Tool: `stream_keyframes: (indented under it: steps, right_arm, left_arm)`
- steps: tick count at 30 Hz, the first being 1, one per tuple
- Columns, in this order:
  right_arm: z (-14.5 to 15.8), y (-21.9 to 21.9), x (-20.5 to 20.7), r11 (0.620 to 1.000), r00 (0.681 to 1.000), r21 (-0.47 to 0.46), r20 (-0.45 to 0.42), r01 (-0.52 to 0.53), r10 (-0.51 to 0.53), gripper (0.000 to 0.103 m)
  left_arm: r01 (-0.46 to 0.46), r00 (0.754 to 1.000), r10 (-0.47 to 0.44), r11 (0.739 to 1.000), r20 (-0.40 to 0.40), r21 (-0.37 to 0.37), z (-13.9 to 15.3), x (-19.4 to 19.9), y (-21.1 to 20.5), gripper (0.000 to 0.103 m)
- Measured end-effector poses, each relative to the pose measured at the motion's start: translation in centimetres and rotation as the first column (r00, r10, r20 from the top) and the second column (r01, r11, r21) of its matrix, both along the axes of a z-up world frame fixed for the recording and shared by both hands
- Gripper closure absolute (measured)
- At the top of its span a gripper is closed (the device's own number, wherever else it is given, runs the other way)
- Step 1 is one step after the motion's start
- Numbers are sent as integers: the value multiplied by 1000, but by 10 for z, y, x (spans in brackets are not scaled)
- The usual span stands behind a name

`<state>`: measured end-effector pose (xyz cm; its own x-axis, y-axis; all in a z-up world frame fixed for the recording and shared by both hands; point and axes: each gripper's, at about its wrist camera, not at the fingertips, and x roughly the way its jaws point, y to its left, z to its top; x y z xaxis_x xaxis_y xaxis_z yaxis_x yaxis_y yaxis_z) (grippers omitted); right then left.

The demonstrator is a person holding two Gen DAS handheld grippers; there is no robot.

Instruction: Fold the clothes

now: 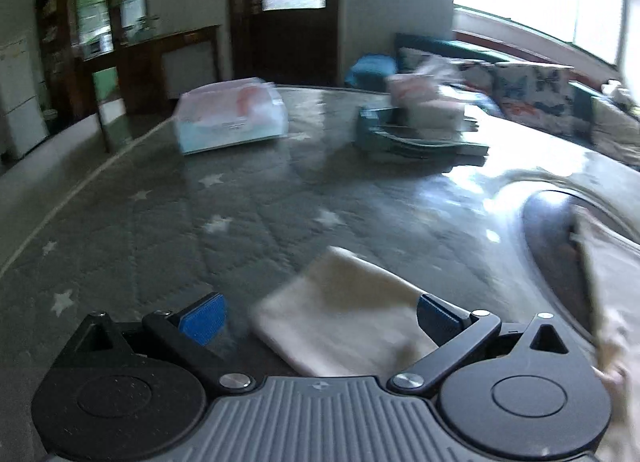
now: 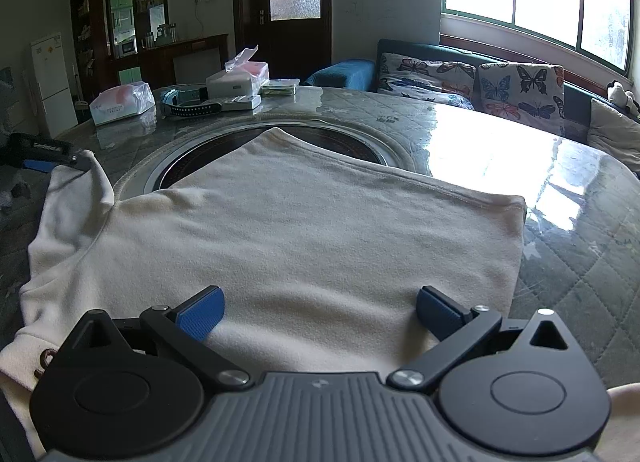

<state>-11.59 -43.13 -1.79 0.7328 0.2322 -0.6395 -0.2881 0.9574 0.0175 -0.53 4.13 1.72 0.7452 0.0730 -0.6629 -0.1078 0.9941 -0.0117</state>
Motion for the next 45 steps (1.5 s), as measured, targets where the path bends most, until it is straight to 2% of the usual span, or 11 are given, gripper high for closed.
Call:
stream_keyframes:
  steps: [7,9,14,15,17,25,27,31,36,40,45]
  right_arm:
    - [0,0,0,1000,1000,0,0,0,0,0]
    - [0,0,0,1000,1000,0,1,0,0,0]
    - [0,0,0,1000,1000,0,1,0,0,0]
    - [0,0,0,1000,1000,0,1,0,0,0]
    - [0,1,0,1000,1000,0,1,1,-1,0]
    - [0,1,0,1000,1000,0,1,1,-1,0]
    - [0,1,0,1000,1000,1,1,1,-1,0]
    - [0,1,0,1000,1000,0,1,1,-1,0]
    - [0,1,0,1000,1000,0,1,0,0,0]
    - [0,1,0,1000,1000,0,1,1,-1,0]
    - [-1,1,1,1000,1000,0,1,1,-1,0]
  left_arm:
    - [163,986,-161,986,50,-34,5,-49,-40,0]
    - [223,974,-223,975,51,-4,4,-61,-54,0]
    - [299,952,-306,942,27,151,-6,-78,-80,0]
    - [294,952,-305,937,31,187,-9,-79,-81,0]
    - [268,959,-280,943,37,197,-9,-77,-75,0]
    - [174,984,-178,971,9,165,-1,-70,-49,0]
    - [195,978,-203,968,36,157,7,-76,-56,0]
    - [321,944,-326,944,56,79,16,-86,-77,0]
    - [393,917,-399,910,16,132,8,-96,-97,0]
    - [354,934,-357,917,-18,182,-2,-96,-90,0]
    - [294,956,-292,951,-28,96,-3,-86,-63,0]
